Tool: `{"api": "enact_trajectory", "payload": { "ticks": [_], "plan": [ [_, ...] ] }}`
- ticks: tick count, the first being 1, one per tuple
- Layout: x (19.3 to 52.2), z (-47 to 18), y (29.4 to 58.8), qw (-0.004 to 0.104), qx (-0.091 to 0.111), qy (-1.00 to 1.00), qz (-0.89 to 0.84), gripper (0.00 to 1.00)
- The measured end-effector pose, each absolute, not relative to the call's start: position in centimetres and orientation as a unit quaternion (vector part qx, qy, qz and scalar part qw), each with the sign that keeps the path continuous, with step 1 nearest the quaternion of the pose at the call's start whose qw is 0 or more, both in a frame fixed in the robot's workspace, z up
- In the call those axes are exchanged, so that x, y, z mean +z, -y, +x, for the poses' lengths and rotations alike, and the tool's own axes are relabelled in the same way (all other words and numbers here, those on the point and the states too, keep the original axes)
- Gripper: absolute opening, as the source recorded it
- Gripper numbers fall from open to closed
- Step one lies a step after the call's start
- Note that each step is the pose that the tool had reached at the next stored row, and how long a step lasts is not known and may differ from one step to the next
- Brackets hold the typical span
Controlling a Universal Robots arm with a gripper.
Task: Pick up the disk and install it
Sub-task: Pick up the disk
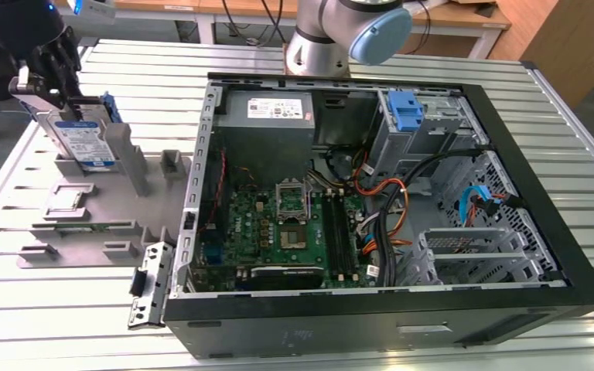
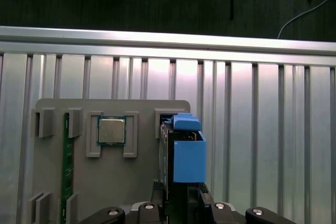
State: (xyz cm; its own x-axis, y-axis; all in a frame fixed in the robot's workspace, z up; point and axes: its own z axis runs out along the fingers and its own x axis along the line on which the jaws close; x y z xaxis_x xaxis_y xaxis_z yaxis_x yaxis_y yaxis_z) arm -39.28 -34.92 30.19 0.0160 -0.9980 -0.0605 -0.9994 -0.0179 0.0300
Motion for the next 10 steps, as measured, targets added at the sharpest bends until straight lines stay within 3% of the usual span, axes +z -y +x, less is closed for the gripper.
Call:
{"api": "enact_trajectory", "payload": {
  "ticks": [10],
  "plan": [
    [30.19, -39.27, 34.92, 0.01, 0.032, -0.704, -0.709, 0.35]
  ]
}}
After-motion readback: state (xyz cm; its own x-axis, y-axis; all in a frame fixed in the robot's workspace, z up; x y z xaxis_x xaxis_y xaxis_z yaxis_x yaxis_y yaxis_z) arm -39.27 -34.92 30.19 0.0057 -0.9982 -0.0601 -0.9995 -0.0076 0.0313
